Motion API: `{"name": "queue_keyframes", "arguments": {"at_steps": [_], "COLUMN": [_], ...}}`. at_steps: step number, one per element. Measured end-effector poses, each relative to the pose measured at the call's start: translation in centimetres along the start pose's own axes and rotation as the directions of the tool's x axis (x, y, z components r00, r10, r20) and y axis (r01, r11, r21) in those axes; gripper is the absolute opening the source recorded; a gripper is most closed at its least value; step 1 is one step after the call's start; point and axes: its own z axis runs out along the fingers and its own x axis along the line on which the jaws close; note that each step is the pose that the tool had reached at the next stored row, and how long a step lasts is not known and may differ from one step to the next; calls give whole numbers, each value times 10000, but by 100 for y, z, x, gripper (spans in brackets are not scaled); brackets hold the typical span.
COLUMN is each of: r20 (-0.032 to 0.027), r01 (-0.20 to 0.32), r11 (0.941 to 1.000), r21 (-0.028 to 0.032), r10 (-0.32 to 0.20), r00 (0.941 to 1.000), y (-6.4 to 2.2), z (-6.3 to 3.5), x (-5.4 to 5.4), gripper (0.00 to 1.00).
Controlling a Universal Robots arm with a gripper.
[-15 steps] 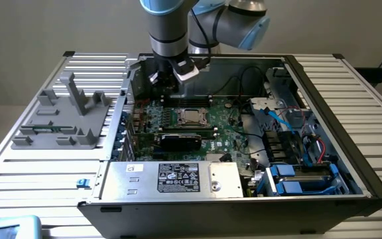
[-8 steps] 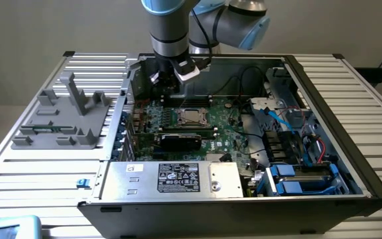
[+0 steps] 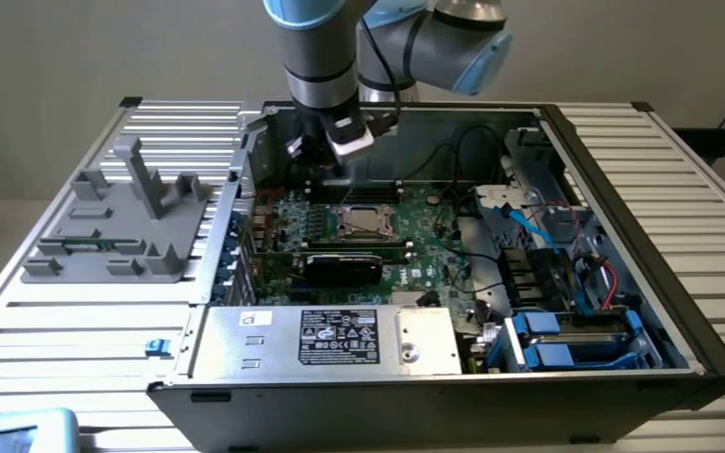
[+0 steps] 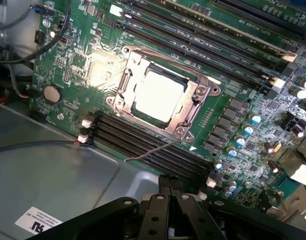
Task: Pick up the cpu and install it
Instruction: 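Install the first cpu locking lever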
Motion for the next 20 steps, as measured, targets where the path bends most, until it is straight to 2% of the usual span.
{"name": "queue_keyframes", "arguments": {"at_steps": [6,8,11,16,18,20], "r20": [-297,-354,-354,-223,-236,-297], "r01": [-966,-1222,-1469,-1553,-1595,-1780], "r11": [9952,9923,9888,9876,9869,9837], "r21": [-184,-223,-243,-219,-223,-251], "r10": [960,1214,1460,1548,1590,1773], "r00": [9949,9920,9886,9877,9870,9837], "y": [10,14,19,2,-7,-8], "z": [32,46,68,78,85,93], "x": [-7,-10,-18,-91,-123,-132], "gripper": [11,11,11,11,11,11]}}
